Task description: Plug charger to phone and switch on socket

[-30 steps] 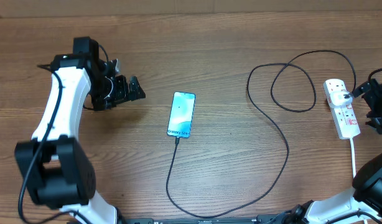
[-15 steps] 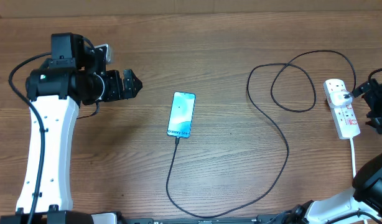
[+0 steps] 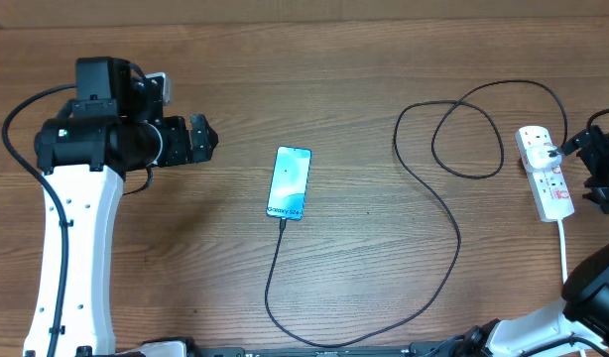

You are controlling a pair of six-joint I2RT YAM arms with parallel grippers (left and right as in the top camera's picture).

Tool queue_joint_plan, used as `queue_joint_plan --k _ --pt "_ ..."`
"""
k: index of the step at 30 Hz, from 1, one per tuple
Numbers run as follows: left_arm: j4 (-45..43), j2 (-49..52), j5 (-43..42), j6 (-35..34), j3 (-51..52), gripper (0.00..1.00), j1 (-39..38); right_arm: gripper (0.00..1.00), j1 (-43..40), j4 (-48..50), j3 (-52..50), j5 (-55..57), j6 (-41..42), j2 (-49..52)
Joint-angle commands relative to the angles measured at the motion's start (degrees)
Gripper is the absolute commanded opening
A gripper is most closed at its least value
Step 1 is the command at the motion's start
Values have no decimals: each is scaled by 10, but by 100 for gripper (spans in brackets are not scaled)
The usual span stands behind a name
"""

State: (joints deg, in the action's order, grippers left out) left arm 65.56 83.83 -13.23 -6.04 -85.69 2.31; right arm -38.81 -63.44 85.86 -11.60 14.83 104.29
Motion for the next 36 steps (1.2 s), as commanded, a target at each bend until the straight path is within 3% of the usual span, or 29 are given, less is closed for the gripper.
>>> queue_joint_plan --k 1,13,36 --pt "2 -12 15 3 -3 100 -24 100 2 3 6 -1 2 -3" --pt "-41 -12 14 28 13 100 -61 100 2 3 6 -1 2 -3" --pt "-465 -69 -8 26 404 100 -85 100 2 3 6 -1 2 -3"
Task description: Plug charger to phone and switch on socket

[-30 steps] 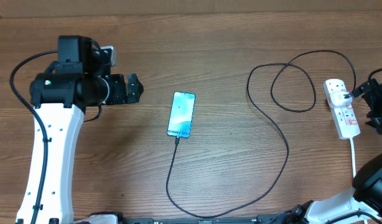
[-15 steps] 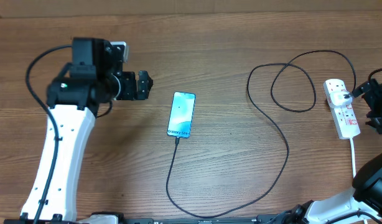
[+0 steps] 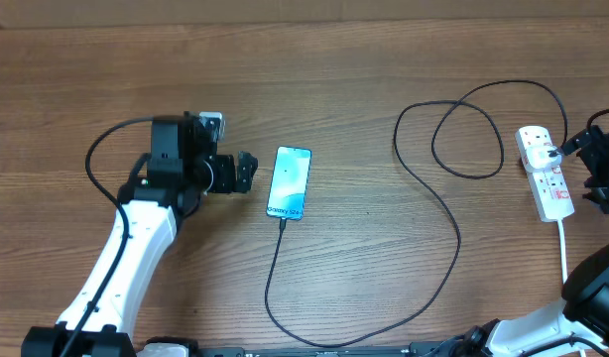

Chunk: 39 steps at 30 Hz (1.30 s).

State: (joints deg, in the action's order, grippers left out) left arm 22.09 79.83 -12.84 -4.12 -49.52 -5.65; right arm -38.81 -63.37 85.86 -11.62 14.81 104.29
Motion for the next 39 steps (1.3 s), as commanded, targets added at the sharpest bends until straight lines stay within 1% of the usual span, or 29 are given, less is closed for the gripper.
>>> queue_joint_plan --k 1,2,8,16,24,28,35,39 --pt "-52 -37 -12 7 61 100 -5 100 2 3 6 0 2 -3" --pt "-92 -52 -13 7 95 100 -5 100 2 3 6 0 2 -3" --pt "-194 -97 -13 7 185 100 -5 100 2 3 6 0 2 -3" --pt "-264 -148 -13 7 263 100 -5 100 2 3 6 0 2 -3" --pt "-343 -170 -14 7 334 100 -5 100 2 3 6 0 2 -3" --pt "-360 -172 -14 7 353 100 -5 100 2 3 6 0 2 -3" --pt "-359 -194 -18 2 374 100 -5 100 2 3 6 0 2 -3" --pt "-362 -220 -17 2 409 100 -5 100 2 3 6 0 2 -3"
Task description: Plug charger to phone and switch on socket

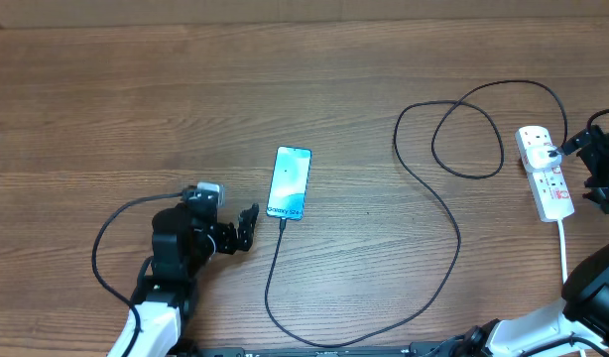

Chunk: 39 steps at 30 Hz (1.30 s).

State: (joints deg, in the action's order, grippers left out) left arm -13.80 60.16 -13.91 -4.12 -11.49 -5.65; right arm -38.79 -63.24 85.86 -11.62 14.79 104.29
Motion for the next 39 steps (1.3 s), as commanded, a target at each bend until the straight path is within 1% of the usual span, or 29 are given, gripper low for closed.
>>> queue_joint_plan --k 1,6,15,24,27,31,34,39 --pt "-9 -31 -7 2 42 100 -5 100 2 1 6 0 2 -3" --pt "-85 -72 -6 -4 109 100 -5 100 2 1 6 0 2 -3" --pt "-21 -160 -1 -13 112 100 -5 100 2 1 6 0 2 -3" --pt "24 -206 5 -23 112 100 -5 100 2 1 6 0 2 -3" --pt "76 -258 17 -23 112 100 -5 100 2 1 6 0 2 -3" --pt "176 -369 35 -23 112 100 -5 100 2 1 6 0 2 -3" --pt "174 -442 38 -23 112 100 -5 100 2 1 6 0 2 -3" --pt "175 -529 38 -23 112 100 -5 100 2 1 6 0 2 -3"
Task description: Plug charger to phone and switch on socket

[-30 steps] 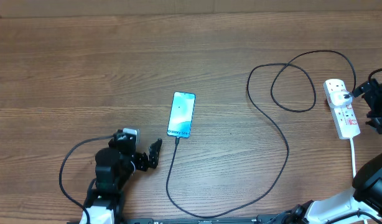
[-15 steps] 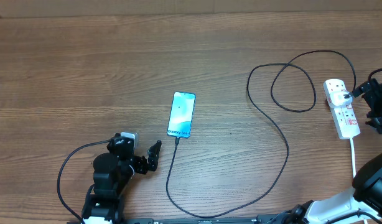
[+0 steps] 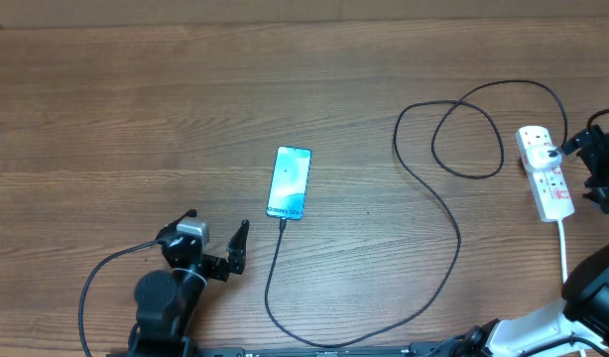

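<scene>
The phone (image 3: 290, 182) lies face up with its screen lit at the table's middle. A black charger cable (image 3: 276, 266) is plugged into its near end. It loops across the table to the white socket strip (image 3: 545, 181) at the right. My left gripper (image 3: 239, 248) sits low at the front left, just left of the cable and below the phone. Its fingers are spread and hold nothing. My right gripper (image 3: 582, 171) is at the right edge beside the socket strip, open and empty.
The cable forms a wide loop (image 3: 468, 129) between the phone and the strip. The strip's own white lead (image 3: 563, 253) runs toward the front right. The wooden table (image 3: 136, 89) carries nothing else.
My left arm has drawn back further toward the front edge, its gripper now lower and slightly left of where it was. Phone, cable, socket strip and right gripper are unchanged.
My left gripper was far to the left of the phone at first. Then it stood close beside the phone's left edge. After that it was lower, near the plugged end, and now it is back near the front edge. The right arm stayed by the strip throughout.
</scene>
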You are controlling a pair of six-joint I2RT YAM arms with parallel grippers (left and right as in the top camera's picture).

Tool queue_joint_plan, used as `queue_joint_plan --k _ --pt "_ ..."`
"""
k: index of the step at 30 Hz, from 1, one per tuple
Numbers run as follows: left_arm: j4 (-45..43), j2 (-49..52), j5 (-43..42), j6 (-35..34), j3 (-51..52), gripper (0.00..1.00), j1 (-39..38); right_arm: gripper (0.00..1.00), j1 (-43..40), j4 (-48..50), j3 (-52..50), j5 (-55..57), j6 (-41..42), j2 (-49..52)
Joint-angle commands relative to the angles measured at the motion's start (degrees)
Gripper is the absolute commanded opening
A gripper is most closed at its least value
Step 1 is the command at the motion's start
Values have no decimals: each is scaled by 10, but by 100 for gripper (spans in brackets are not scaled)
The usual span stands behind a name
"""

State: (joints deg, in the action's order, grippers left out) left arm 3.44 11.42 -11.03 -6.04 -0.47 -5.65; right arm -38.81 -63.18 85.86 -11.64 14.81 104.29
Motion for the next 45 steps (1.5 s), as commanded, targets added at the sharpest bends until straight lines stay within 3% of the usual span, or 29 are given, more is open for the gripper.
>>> queue_joint_plan --k 1,5,45 --pt "3 -55 10 -3 2 100 -5 100 2 1 6 0 2 -3" --pt "2 -115 10 -3 2 100 -5 100 2 1 6 0 2 -3" --pt "1 -112 10 -8 2 100 -7 100 2 1 6 0 2 -3"
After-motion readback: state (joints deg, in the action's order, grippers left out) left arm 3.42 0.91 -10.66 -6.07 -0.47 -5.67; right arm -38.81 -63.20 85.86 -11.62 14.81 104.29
